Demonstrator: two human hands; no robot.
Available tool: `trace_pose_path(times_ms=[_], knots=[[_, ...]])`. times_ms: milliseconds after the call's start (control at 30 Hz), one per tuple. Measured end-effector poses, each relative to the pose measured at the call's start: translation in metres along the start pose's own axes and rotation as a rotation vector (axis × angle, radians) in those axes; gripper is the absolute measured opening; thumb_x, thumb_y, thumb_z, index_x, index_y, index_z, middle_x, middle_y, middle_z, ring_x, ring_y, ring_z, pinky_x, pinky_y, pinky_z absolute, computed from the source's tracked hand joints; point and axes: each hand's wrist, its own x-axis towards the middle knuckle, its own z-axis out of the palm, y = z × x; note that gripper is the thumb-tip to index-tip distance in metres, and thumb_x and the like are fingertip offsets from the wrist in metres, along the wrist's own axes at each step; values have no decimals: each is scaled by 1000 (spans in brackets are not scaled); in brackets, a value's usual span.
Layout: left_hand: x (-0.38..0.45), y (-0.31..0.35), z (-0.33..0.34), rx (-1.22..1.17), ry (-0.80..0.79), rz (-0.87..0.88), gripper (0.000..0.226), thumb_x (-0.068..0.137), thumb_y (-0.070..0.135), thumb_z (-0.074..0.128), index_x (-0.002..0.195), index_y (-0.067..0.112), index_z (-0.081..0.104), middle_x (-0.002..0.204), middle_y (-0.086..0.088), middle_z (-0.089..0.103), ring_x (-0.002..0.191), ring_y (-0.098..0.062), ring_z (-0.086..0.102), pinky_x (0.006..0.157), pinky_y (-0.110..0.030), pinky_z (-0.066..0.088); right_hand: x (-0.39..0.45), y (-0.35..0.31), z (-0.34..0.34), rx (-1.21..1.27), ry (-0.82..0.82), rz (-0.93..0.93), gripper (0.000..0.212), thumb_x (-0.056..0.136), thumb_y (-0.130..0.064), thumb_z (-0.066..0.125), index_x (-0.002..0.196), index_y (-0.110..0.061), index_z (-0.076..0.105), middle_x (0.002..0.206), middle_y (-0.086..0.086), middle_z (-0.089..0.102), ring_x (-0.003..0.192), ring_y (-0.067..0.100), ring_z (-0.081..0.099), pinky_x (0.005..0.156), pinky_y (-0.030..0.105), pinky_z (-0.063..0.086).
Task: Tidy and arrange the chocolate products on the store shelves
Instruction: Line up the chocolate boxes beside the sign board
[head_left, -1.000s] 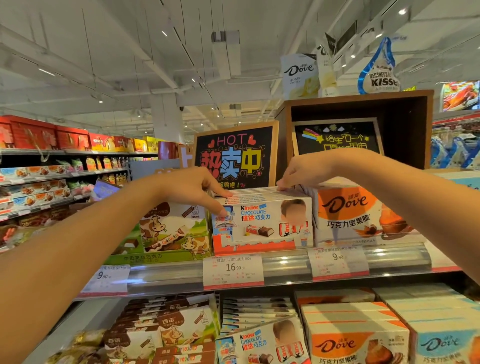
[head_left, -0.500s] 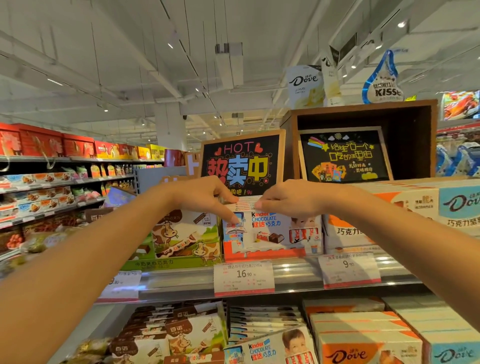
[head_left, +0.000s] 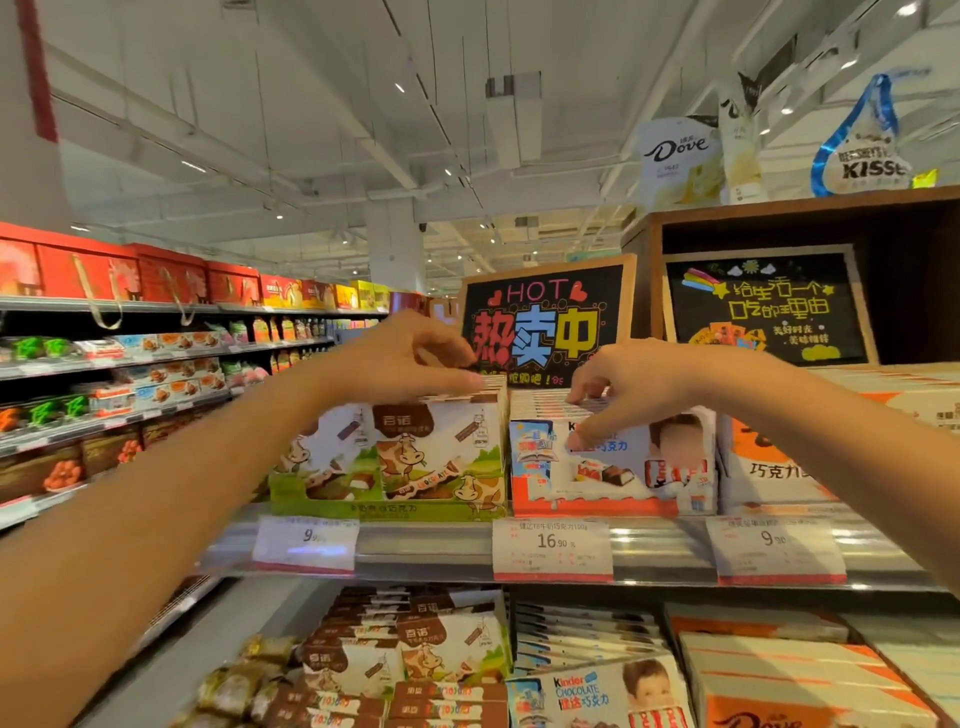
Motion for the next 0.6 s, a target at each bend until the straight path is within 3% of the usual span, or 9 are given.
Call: trace_pose_path(times_ms=[67,133,233,300,367,433,467,533,600], knots=[[-17,-16,-21,54,-127,-83,45,58,60,73,98,41,63,103,22,61,97,9,54,79,-14,39,4,-6,-5,24,-39,18,61,76,-57,62,120,-15,58,120,-1,56,106,16,51,90,31,43],[-30,-29,-37,98,-222,-172,66,42,69,72,102,45,58,109,28,55,92,14,51,76,-15,39,9,-16,-7,49,-6,5,63,76,-58,61,123,-17,55,124,-2,54,109,15,51,93,30,42],[-42,-53,-53,314,-279,-207,87,49,64,76,127,39,46,122,26,38,107,8,42,94,-19,31,20,-49,-5,219,194,-135,66,75,-54,65,130,-22,47,125,-11,48,115,9,46,92,21,37],[-51,-66,-57,330,-271,-174,89,51,63,73,131,37,43,124,26,39,115,0,41,94,-15,31,31,-76,-4,298,221,-221,64,77,-49,67,131,-24,46,121,-13,45,110,4,43,84,14,35],[-54,-79,-61,181,-247,-123,71,58,68,69,121,38,55,116,25,54,106,2,53,85,-12,39,46,-97,-4,289,184,-233,65,78,-49,67,133,-22,45,120,-11,46,108,6,44,81,14,37],[-51,-88,-64,142,-172,-45,24,83,47,61,103,37,64,102,18,64,94,1,60,79,-15,44,57,-111,0,238,120,-202,66,78,-52,65,134,-23,43,117,-13,48,105,8,48,86,22,42],[-48,-92,-66,180,-126,-3,12,89,34,58,98,34,66,98,15,66,90,-1,61,80,-20,47,61,-115,4,196,90,-181,66,78,-53,65,133,-24,42,117,-11,52,103,11,52,88,27,45],[-41,-94,-66,235,-94,66,14,89,20,59,98,23,69,95,8,69,87,-4,63,82,-27,51,65,-119,10,103,67,-120,72,79,-53,64,139,-25,34,122,-7,54,103,16,55,89,32,47],[-36,-96,-65,241,-84,89,14,87,15,62,99,15,70,93,1,70,86,-8,64,81,-27,52,65,-118,14,98,65,-77,80,79,-53,64,144,-29,24,128,-9,52,104,13,53,87,28,44]])
